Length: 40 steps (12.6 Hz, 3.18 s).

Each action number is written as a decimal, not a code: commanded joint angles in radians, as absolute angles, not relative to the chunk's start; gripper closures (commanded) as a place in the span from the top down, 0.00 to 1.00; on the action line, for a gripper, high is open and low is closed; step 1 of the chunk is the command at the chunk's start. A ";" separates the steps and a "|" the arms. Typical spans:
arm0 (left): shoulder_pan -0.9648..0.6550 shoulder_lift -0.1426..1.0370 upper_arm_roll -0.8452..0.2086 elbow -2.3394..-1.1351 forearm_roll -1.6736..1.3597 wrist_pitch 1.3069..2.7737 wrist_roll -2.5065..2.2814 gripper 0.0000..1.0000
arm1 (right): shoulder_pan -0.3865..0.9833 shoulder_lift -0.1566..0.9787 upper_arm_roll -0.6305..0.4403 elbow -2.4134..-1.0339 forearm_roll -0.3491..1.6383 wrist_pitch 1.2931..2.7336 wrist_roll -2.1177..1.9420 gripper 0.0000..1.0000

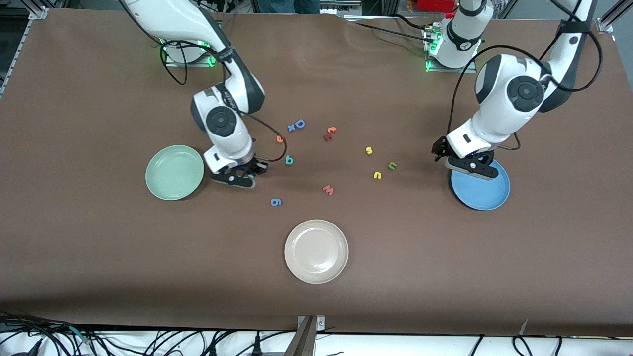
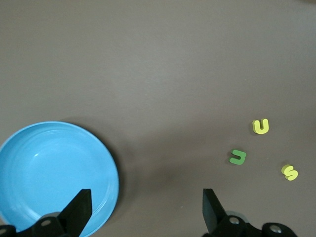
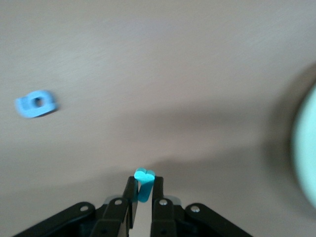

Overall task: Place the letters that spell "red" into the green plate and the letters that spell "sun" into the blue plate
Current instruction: 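Carry the teal 7 to the green plate while the left gripper reaches letters, then release the 7 on the green plate while the left gripper grasps green letter, then grasp the teal q with the right gripper while the left places green letter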

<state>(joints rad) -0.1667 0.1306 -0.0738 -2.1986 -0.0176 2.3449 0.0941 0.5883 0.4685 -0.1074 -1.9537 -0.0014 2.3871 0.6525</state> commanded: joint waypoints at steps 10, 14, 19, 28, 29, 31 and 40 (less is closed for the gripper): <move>-0.334 0.394 -0.067 -2.166 -0.046 2.582 -0.007 0.78 | 0.520 0.455 -0.351 -2.114 0.034 2.401 0.141 0.16; -0.376 0.440 -0.067 -2.167 -0.032 2.628 -0.041 0.78 | 0.520 0.466 -0.350 -2.106 0.083 2.402 0.138 0.99; -0.403 0.474 -0.067 -2.186 -0.031 2.625 -0.032 0.75 | 0.526 0.400 -0.309 -2.024 0.086 2.240 0.159 0.99; -0.419 0.495 -0.064 -2.189 -0.029 2.626 -0.031 0.53 | 0.538 0.406 -0.104 -1.890 0.106 2.164 0.314 0.99; -0.419 0.502 -0.064 -2.187 -0.029 2.628 -0.029 0.48 | 0.546 0.419 -0.082 -1.867 0.106 2.169 0.372 0.99; -0.419 0.505 -0.063 -2.184 -0.028 2.628 -0.029 0.39 | 0.575 0.446 -0.069 -1.826 0.103 2.172 0.461 0.99; -0.411 0.445 0.044 -2.143 -0.029 2.597 0.079 0.17 | 0.753 0.591 -0.069 -1.744 0.101 2.281 0.782 0.76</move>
<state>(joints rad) -0.4058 0.4699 -0.0015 -2.1649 -0.0177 2.6257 -0.0005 0.7280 0.5606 -0.0626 -1.7628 0.0893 2.2755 0.7355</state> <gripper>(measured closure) 0.670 0.167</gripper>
